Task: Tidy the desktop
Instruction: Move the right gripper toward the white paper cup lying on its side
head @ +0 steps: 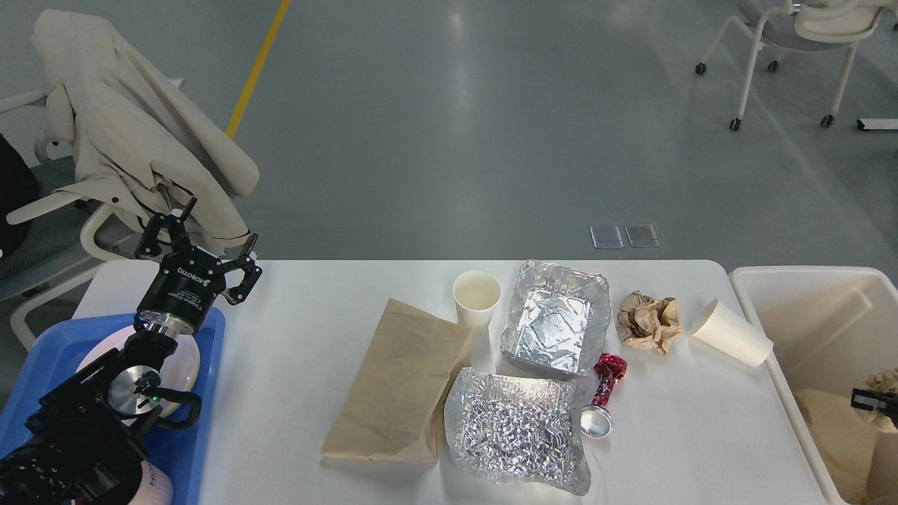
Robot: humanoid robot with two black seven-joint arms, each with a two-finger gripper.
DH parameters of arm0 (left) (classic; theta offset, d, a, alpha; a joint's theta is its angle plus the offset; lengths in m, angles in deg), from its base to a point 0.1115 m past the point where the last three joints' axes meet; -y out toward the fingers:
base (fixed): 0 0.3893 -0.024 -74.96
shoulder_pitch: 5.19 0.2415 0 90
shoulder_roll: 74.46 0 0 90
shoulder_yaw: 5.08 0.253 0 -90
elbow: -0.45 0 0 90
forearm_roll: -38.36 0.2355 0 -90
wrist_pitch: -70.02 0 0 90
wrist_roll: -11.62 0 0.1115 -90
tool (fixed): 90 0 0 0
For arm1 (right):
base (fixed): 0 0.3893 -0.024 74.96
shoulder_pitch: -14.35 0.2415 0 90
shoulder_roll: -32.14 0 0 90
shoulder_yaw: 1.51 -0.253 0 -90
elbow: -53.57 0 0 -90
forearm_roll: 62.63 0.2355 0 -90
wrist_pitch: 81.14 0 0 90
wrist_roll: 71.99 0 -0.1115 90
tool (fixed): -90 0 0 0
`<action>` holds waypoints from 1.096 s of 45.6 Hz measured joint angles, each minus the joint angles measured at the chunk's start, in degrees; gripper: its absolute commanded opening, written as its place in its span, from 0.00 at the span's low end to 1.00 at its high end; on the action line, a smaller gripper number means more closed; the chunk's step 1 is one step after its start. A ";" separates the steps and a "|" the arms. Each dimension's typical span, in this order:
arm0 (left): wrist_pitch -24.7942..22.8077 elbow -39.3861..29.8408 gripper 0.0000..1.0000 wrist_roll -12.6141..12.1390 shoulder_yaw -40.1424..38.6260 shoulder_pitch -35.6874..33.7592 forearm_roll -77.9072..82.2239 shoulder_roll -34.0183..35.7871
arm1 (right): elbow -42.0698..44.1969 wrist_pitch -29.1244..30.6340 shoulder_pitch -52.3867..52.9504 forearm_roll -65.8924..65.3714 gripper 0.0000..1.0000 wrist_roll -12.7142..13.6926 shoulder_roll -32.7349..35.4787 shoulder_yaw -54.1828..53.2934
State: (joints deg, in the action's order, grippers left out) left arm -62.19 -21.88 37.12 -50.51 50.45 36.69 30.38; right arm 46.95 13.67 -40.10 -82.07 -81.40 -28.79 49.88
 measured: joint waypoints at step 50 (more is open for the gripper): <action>0.05 0.00 1.00 -0.10 -0.04 0.02 -0.03 0.02 | -71.19 50.20 115.76 -13.55 1.00 -3.08 15.89 5.04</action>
State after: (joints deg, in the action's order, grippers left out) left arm -62.14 -21.88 37.03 -50.55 50.48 36.66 30.39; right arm -24.24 63.88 75.66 -95.62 -84.48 -12.90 54.92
